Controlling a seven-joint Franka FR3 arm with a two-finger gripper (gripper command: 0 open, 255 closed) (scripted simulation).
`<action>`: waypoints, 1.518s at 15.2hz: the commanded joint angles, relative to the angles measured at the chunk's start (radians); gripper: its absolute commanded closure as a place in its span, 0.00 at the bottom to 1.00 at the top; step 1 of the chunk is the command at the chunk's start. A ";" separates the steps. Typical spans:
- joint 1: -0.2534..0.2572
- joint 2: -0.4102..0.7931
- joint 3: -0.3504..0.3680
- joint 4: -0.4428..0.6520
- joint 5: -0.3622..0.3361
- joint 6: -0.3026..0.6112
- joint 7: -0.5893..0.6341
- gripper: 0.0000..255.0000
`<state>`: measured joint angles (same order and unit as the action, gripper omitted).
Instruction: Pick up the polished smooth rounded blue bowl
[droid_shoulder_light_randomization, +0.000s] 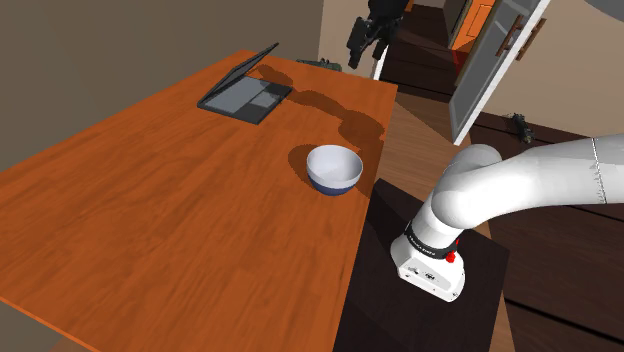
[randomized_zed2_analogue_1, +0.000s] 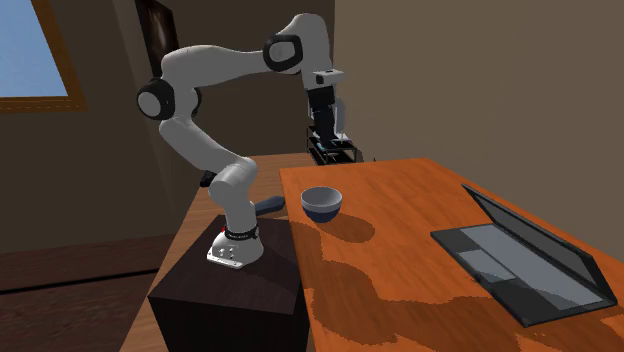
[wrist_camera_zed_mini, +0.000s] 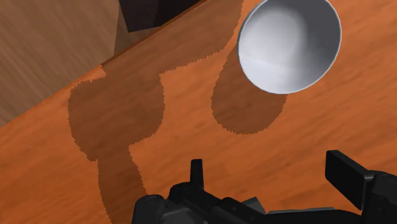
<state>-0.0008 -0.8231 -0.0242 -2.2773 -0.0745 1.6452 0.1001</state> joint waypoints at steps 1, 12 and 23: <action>0.000 0.000 0.000 0.000 0.000 0.000 0.000 0.00; 0.029 0.028 0.195 -0.247 0.089 0.177 0.258 0.00; 0.063 0.224 0.399 -0.357 0.180 0.390 0.512 0.00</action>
<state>0.0591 -0.6142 0.3598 -2.6297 0.0989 2.0216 0.5917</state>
